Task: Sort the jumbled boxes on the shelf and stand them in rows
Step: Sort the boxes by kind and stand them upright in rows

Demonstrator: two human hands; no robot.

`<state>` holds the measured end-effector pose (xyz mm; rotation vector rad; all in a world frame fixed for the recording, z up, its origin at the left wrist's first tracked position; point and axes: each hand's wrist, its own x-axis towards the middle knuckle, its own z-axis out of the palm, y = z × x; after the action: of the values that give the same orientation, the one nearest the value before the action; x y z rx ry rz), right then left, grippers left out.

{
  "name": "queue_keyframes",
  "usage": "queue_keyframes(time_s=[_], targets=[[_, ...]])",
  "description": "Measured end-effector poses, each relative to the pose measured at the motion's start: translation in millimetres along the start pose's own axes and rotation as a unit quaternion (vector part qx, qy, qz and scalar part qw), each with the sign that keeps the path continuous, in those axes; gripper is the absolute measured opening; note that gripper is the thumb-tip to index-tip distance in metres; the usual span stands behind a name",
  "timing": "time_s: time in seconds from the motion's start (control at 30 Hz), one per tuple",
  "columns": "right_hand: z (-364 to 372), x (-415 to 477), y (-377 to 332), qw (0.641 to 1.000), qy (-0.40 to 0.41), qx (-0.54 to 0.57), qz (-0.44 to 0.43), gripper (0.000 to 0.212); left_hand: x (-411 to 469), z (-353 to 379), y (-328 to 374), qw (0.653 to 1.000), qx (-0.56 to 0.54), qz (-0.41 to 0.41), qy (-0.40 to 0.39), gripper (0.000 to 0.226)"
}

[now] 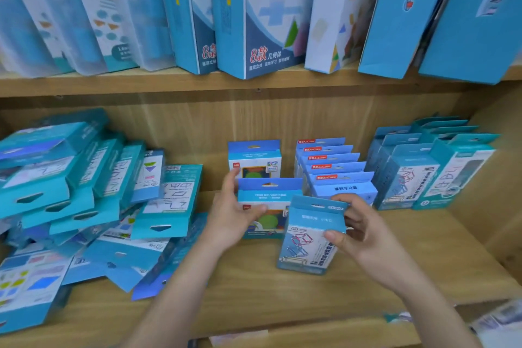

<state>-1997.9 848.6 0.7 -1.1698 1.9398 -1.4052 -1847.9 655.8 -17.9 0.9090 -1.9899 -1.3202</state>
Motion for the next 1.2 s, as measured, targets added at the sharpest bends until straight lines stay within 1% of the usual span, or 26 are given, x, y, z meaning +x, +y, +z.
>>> queue_keyframes(time_s=[0.03, 0.1, 0.13, 0.2, 0.3, 0.37, 0.47, 0.53, 0.6, 0.67, 0.9, 0.97, 1.1, 1.17, 1.2], targets=[[-2, 0, 2, 1.0, 0.0, 0.003, -0.001, 0.039, 3, 6, -1, 1.0, -0.023, -0.02, -0.007, 0.068], [-4, 1, 4, 1.0, -0.007, 0.012, -0.004, 0.039, 8, 12, -3, 0.999, -0.027, -0.029, 0.023, 0.047], [-5, 1, 5, 1.0, -0.011, 0.015, -0.003, 0.039, 13, 12, -4, 0.999, -0.019, -0.026, 0.042, 0.041], [-9, 3, 7, 1.0, -0.017, 0.021, -0.001, 0.038, 24, 8, -5, 0.997, 0.006, -0.017, 0.079, 0.036], [-13, 6, 11, 0.999, -0.021, 0.025, -0.001, 0.039, 46, 2, -13, 0.988, 0.097, 0.011, 0.116, 0.036], [-14, 9, 12, 0.999, -0.028, 0.02, -0.005, 0.039, 56, 0, -16, 0.981, 0.135, 0.01, 0.136, 0.047], [-17, 13, 13, 0.999, -0.036, 0.009, -0.016, 0.04, 65, 2, -20, 0.982, 0.113, 0.005, 0.148, 0.073], [-19, 15, 14, 0.999, -0.039, 0.007, -0.021, 0.041, 65, 10, -21, 0.985, 0.08, -0.01, 0.151, 0.08], [-21, 17, 15, 0.999, -0.039, 0.014, -0.029, 0.043, 62, 19, -20, 0.984, 0.073, -0.045, 0.157, 0.076], [-20, 18, 16, 0.998, -0.037, 0.023, -0.035, 0.045, 63, 25, -19, 0.981, 0.088, -0.061, 0.16, 0.066], [-21, 17, 23, 0.997, -0.03, 0.065, -0.017, 0.043, 63, 46, -13, 0.978, 0.123, -0.064, 0.158, 0.037], [-23, 17, 23, 0.997, -0.032, 0.072, -0.013, 0.043, 65, 50, -13, 0.978, 0.12, -0.064, 0.16, 0.032], [-27, 17, 25, 0.995, -0.017, 0.099, -0.009, 0.042, 66, 57, -13, 0.976, 0.123, -0.09, 0.157, 0.024], [-29, 17, 25, 0.994, -0.011, 0.111, -0.009, 0.039, 65, 59, -11, 0.976, 0.134, -0.097, 0.145, 0.025], [-30, 18, 25, 0.993, -0.012, 0.113, -0.01, 0.038, 66, 60, -12, 0.974, 0.156, -0.098, 0.13, 0.029]])
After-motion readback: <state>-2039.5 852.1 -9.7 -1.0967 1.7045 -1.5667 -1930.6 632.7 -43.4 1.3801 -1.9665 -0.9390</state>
